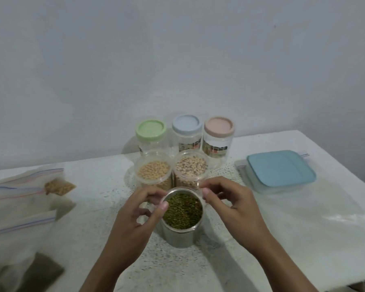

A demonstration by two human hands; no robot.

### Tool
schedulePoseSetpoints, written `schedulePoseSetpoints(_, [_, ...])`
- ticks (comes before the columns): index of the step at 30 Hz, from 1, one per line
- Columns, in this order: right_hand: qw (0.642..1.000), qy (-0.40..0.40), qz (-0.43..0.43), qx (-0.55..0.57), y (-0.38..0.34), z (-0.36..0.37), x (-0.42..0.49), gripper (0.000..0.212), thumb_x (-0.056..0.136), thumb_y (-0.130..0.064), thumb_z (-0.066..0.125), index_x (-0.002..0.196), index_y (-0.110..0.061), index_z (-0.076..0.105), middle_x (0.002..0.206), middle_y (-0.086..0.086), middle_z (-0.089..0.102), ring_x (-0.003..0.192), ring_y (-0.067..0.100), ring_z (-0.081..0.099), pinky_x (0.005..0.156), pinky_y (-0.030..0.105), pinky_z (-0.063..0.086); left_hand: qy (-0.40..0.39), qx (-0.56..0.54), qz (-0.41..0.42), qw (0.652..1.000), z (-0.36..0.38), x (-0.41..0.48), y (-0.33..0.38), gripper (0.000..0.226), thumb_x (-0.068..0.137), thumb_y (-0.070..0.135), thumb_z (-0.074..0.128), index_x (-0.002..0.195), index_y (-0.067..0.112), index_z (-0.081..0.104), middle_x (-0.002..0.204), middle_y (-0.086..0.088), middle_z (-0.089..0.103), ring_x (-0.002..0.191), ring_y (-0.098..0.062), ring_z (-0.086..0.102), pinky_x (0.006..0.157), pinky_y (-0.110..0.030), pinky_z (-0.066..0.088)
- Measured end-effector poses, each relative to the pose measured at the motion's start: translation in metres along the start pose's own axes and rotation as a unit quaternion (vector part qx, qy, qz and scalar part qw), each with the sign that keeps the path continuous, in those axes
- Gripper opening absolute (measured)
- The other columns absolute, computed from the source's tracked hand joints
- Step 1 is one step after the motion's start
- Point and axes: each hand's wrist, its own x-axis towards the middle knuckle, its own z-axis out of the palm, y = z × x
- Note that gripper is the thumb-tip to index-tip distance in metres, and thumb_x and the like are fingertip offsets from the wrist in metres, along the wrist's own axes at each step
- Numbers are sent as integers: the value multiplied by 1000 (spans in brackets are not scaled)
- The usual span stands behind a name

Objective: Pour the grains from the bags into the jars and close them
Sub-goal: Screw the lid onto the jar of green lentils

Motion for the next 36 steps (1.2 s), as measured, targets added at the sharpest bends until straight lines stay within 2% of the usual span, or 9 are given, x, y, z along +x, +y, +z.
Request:
schedulePoseSetpoints(5, [991, -17, 38, -127, 46, -26, 9, 17, 93, -13, 71, 95, -31, 72, 93, -19, 69, 97, 5, 64, 78, 15, 46, 65, 15, -51, 996, 35, -4, -6, 27, 90, 48, 68, 115, 39, 65, 121, 20, 66, 118, 1, 59, 88, -27, 49])
schedulePoseSetpoints(12, [923, -181, 105, -322, 90, -20, 6, 63, 86, -32, 72, 145, -30, 51, 145, -8, 51, 134, 15, 42, 109, 35, 38, 57, -8, -88, 994, 50, -8, -17, 61, 75, 65, 68, 130, 44, 56, 127, 21, 64, 114, -3, 63, 92, -38, 54])
schedulePoseSetpoints(14, [904, -188, 102, -371, 92, -14, 2, 65, 83, -35, 74, 144, -31, 51, 146, -10, 51, 133, 18, 43, 108, 39, 38, 65, -44, -91, 993, 51, -10, -22, 62, 73, 58, 74, 131, 42, 58, 129, 12, 67, 115, -12, 66, 93, -43, 57])
schedulePoseSetpoints(19, [884, -189, 82, -420, 89, -8, 3, 65, 83, -36, 78, 143, -35, 52, 142, -8, 55, 128, 22, 46, 102, 40, 42, 86, -94, -79, 989, 58, -10, -23, 60, 73, 48, 76, 129, 35, 62, 126, 6, 69, 114, -14, 67, 85, -23, 56])
schedulePoseSetpoints(24, [904, -164, 94, -384, 73, -15, 15, 59, 76, -30, 84, 130, -31, 60, 111, -4, 59, 104, 20, 55, 76, 31, 43, 95, -121, -84, 985, 64, -13, -22, 62, 75, 48, 73, 133, 31, 60, 127, 7, 68, 114, -11, 67, 84, -21, 56])
schedulePoseSetpoints(27, [933, -113, 51, -338, 57, -18, 19, 4, 88, -26, 72, 90, -23, 70, 75, -10, 57, 69, 13, 57, 53, 20, 29, 103, -132, -82, 983, 67, -15, -22, 62, 77, 48, 71, 136, 32, 59, 128, 10, 68, 115, -10, 66, 85, -22, 56])
schedulePoseSetpoints(28, [940, -97, 35, -325, 54, -17, 19, 15, 93, -28, 68, 79, -22, 66, 68, -11, 55, 62, 9, 52, 50, 19, 24, 107, -137, -81, 981, 69, -16, -23, 63, 77, 48, 71, 136, 32, 58, 129, 9, 67, 116, -11, 66, 85, -23, 56])
schedulePoseSetpoints(32, [976, -50, -46, -209, 36, -14, 16, 17, 101, -36, 61, 90, -24, 60, 83, -12, 57, 72, 0, 50, 59, 16, 30, 106, -154, -85, 979, 73, -19, -30, 81, 71, 56, 78, 143, 32, 51, 133, 9, 65, 120, -12, 64, 88, -23, 56])
schedulePoseSetpoints(36, [971, -154, -52, -175, 28, -6, 16, 10, 104, -37, 53, 112, -35, 48, 113, -13, 54, 96, -1, 52, 77, 19, 41, 45, -143, -92, 984, 74, -17, -39, 107, 62, 68, 83, 147, 21, 39, 136, 12, 63, 124, -8, 61, 94, -20, 52])
